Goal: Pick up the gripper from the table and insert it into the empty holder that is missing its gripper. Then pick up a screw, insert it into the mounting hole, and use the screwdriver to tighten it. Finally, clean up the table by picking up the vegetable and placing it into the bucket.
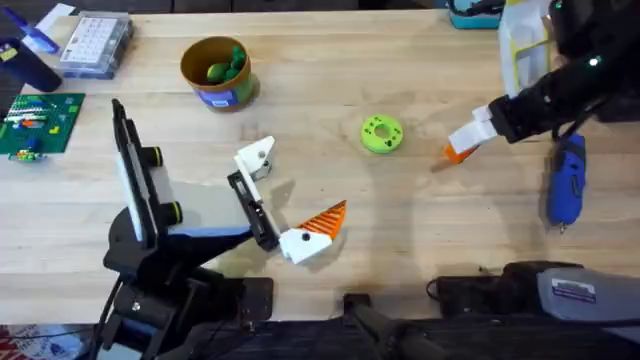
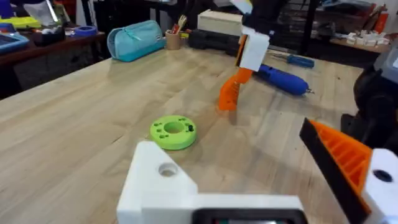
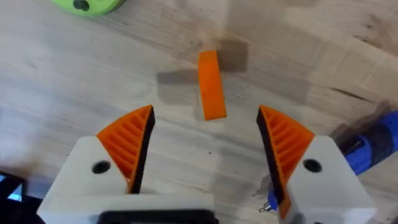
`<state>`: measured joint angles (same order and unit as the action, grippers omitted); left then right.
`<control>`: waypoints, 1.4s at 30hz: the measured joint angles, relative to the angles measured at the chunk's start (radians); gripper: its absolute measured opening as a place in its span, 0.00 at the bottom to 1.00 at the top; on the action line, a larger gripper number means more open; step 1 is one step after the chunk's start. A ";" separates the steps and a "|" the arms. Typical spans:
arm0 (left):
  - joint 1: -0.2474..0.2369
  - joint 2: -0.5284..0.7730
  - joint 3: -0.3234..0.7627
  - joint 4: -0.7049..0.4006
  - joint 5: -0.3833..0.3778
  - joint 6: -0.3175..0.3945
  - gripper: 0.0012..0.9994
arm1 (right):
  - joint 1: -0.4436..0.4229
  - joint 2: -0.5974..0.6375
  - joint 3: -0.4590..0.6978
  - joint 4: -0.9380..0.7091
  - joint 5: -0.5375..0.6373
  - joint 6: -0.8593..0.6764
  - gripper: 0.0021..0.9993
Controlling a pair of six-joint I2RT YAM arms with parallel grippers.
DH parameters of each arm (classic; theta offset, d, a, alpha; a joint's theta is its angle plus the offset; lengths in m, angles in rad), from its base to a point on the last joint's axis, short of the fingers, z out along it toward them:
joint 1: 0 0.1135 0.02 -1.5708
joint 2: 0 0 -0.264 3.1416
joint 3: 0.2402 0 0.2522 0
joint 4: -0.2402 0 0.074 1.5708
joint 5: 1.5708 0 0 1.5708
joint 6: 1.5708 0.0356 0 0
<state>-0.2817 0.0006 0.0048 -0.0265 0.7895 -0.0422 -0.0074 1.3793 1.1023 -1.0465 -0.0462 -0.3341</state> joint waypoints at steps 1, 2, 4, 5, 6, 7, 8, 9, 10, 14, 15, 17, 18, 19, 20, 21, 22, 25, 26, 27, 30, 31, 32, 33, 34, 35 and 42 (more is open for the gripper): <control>0.000 0.000 0.000 0.000 0.000 0.000 0.99 | 0.000 0.007 0.000 0.002 0.000 -0.003 0.96; 0.000 0.000 0.000 0.000 0.000 0.000 0.99 | 0.000 0.015 0.000 0.002 0.003 -0.004 0.96; 0.000 0.000 0.000 0.000 0.000 0.000 0.99 | 0.000 0.035 0.000 0.003 0.011 -0.005 0.96; 0.000 0.000 0.000 0.000 0.000 0.000 0.99 | 0.000 0.047 0.000 0.005 0.014 -0.006 0.96; 0.000 0.000 0.000 0.000 0.000 0.000 0.99 | 0.000 0.059 0.000 0.009 0.015 -0.007 0.96; 0.000 0.000 0.000 0.000 0.000 0.000 0.99 | 0.000 0.070 0.000 0.014 0.016 -0.007 0.96; 0.000 0.000 0.000 0.000 0.000 0.000 0.99 | 0.000 0.083 0.000 0.016 0.018 -0.008 0.96; 0.000 0.000 0.000 0.000 0.000 0.000 0.99 | 0.000 0.096 0.000 0.016 0.019 -0.008 0.96; 0.000 0.000 0.000 0.000 0.000 0.000 0.99 | 0.000 0.109 0.000 0.018 0.021 -0.008 0.96; 0.000 0.000 0.000 0.000 0.000 0.000 0.99 | 0.000 0.152 0.000 0.026 0.023 -0.010 0.91; 0.000 0.000 0.000 0.000 0.000 0.000 0.99 | 0.000 0.171 0.000 0.032 0.023 -0.010 0.81; 0.000 0.000 0.000 0.000 0.000 0.000 0.99 | 0.000 0.176 0.000 0.044 0.023 -0.012 0.74; 0.000 0.000 0.000 0.000 0.000 0.000 0.99 | 0.000 0.176 0.000 0.047 0.024 -0.011 0.68; 0.000 0.000 0.000 0.000 0.000 0.000 0.99 | 0.000 0.176 0.000 0.048 0.024 -0.012 0.63; 0.000 0.000 0.000 0.000 0.000 0.000 0.99 | 0.000 0.176 0.000 0.047 0.023 -0.012 0.59; 0.000 0.000 0.000 0.000 0.000 0.000 0.99 | 0.000 0.176 0.000 0.047 0.024 -0.012 0.54; 0.000 0.000 0.000 0.000 0.000 0.000 0.99 | 0.000 0.176 0.000 0.047 0.024 -0.012 0.51; 0.000 0.000 0.000 0.000 0.000 0.000 0.99 | 0.000 0.176 0.000 0.048 0.023 -0.011 0.41; 0.000 0.000 0.000 0.000 0.000 0.000 0.99 | 0.000 0.176 0.000 0.048 0.024 -0.012 0.36; 0.000 0.000 0.000 0.000 0.000 0.000 0.99 | 0.000 0.176 0.000 0.047 0.024 -0.013 0.30; 0.000 0.000 0.000 0.000 0.000 0.000 0.99 | 0.000 0.176 0.000 0.050 0.027 -0.013 0.03; 0.000 0.000 0.000 0.000 0.000 0.000 0.99 | 0.000 0.176 0.000 0.051 0.027 -0.013 0.01; 0.000 0.000 0.000 0.000 0.000 0.000 0.99 | 0.000 0.176 0.000 0.051 0.027 -0.013 0.01; 0.000 0.000 0.000 0.000 0.000 0.000 0.99 | 0.000 0.175 0.000 0.051 0.027 -0.014 0.01; 0.000 0.000 0.000 0.000 0.000 0.000 0.99 | 0.000 0.174 0.000 0.051 0.027 -0.014 0.01; 0.000 0.000 0.000 0.000 0.000 0.000 0.99 | 0.000 0.170 0.000 0.049 0.027 -0.014 0.01; 0.000 0.000 0.000 0.000 0.000 0.000 0.99 | 0.000 0.071 0.000 0.043 0.024 0.006 0.01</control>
<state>-0.2817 0.0006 0.0048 -0.0265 0.7895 -0.0422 -0.0074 1.4500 1.1023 -1.0031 -0.0226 -0.3286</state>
